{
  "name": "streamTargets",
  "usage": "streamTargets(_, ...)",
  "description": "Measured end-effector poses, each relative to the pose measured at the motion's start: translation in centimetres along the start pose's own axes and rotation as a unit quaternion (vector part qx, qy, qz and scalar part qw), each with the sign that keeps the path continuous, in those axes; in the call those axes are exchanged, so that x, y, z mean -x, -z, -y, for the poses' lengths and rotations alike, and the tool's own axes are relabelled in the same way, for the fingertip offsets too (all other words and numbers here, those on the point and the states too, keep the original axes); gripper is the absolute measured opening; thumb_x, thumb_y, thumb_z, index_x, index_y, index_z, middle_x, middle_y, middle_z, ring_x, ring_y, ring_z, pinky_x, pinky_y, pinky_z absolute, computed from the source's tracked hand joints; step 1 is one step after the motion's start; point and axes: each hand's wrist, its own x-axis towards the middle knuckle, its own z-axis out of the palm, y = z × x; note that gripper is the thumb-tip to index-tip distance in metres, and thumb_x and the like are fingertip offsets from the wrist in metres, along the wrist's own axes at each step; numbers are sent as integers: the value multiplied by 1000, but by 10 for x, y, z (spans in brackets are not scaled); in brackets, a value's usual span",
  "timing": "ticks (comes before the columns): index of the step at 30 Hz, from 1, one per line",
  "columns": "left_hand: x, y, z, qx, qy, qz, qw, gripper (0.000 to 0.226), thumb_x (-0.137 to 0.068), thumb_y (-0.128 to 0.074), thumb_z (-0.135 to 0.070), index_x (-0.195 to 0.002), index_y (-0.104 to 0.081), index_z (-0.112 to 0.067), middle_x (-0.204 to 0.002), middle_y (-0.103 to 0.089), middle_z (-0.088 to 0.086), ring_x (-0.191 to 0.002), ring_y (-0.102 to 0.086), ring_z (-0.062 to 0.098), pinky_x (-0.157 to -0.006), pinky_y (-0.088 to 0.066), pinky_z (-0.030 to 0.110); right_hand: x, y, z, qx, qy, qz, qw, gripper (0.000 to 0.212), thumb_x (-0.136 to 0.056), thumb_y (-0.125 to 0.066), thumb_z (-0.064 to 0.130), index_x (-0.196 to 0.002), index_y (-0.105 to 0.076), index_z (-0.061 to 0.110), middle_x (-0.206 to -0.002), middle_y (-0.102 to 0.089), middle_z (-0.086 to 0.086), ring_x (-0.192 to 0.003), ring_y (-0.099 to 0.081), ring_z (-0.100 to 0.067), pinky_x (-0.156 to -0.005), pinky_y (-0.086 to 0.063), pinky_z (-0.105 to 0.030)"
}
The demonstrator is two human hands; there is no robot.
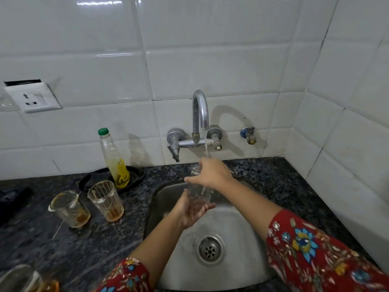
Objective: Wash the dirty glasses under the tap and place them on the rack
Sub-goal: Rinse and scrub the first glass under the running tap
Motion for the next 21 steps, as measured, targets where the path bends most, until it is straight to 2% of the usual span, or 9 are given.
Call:
streamTargets(5, -3, -6, -20, -5, -114, -27, 993, 56, -95, -46, -55, -119, -62, -7, -105, -66, 16, -89, -66, 24, -67, -55, 33, 22, -1, -24, -151, -26, -4, 988, 76, -67, -73, 60, -120, -40, 17, -106, -62, 1, -84, -66, -18, -68, -57, -32)
streamTargets(9, 2, -23, -25, -107, -172, 30, 979, 60, -64, -83, -46, -106, -66, -6, -99, -68, 12, -93, -66, 28, -90, -52, 44, 58, -29, -48, -241, -62, 63, 967, 64, -64, -82, 35, -105, -35, 23, -92, -64, 2, -65, -68, -14, -57, -59, -30)
streamTargets(10, 4, -28, -23, -148, -179, 29, 972, 67, -58, -89, -39, -109, -65, -3, -98, -69, 12, -91, -67, 28, -87, -54, 42, 64, -39, -49, -232, -69, 60, 969, 63, -60, -80, 31, -106, -37, 22, -89, -65, 2, -64, -69, -13, -57, -59, -31)
streamTargets(12, 7, -37, -19, -198, -200, 17, 960, 59, -60, -91, -20, -109, -61, -4, -95, -69, 9, -83, -68, 22, -72, -56, 33, 70, -50, -52, -278, -87, 52, 955, 61, -53, -76, 28, -107, -48, 19, -88, -67, 0, -69, -68, -12, -59, -60, -35)
streamTargets(14, 10, -37, -22, -203, -180, 60, 961, 61, -62, -86, -13, -117, -60, -4, -101, -68, 8, -89, -66, 21, -74, -57, 34, 70, -48, -55, -430, -100, 105, 891, 51, -55, -75, 22, -103, -58, 15, -87, -69, -4, -69, -67, -15, -57, -58, -37)
streamTargets(16, 12, -32, -26, -194, -151, 148, 958, 58, -66, -81, -22, -119, -64, -7, -108, -68, 9, -101, -63, 25, -95, -52, 45, 72, -39, -59, -575, -99, 205, 786, 36, -63, -68, 20, -98, -64, 13, -84, -68, -7, -67, -67, -18, -49, -49, -26)
streamTargets(17, 14, -30, -28, -197, -150, 171, 954, 47, -69, -78, -26, -113, -69, -10, -109, -68, 10, -103, -62, 27, -99, -47, 47, 74, -35, -58, -609, -99, 230, 753, 34, -66, -67, 21, -98, -64, 14, -86, -69, -6, -69, -68, -20, -48, -46, -23)
streamTargets(18, 16, -30, -28, -205, -158, 165, 952, 40, -71, -77, -29, -106, -72, -11, -106, -69, 11, -100, -63, 28, -99, -47, 47, 74, -35, -55, -612, -102, 230, 750, 36, -67, -69, 23, -101, -62, 15, -90, -69, -6, -72, -69, -21, -48, -46, -23)
streamTargets(21, 21, -37, -26, -246, -226, 25, 942, 37, -71, -82, -30, -98, -72, -8, -89, -71, 9, -76, -69, 19, -69, -58, 30, 67, -42, -45, -513, -120, 115, 842, 52, -67, -82, 25, -111, -55, 18, -103, -67, -6, -80, -68, -19, -50, -51, -25)
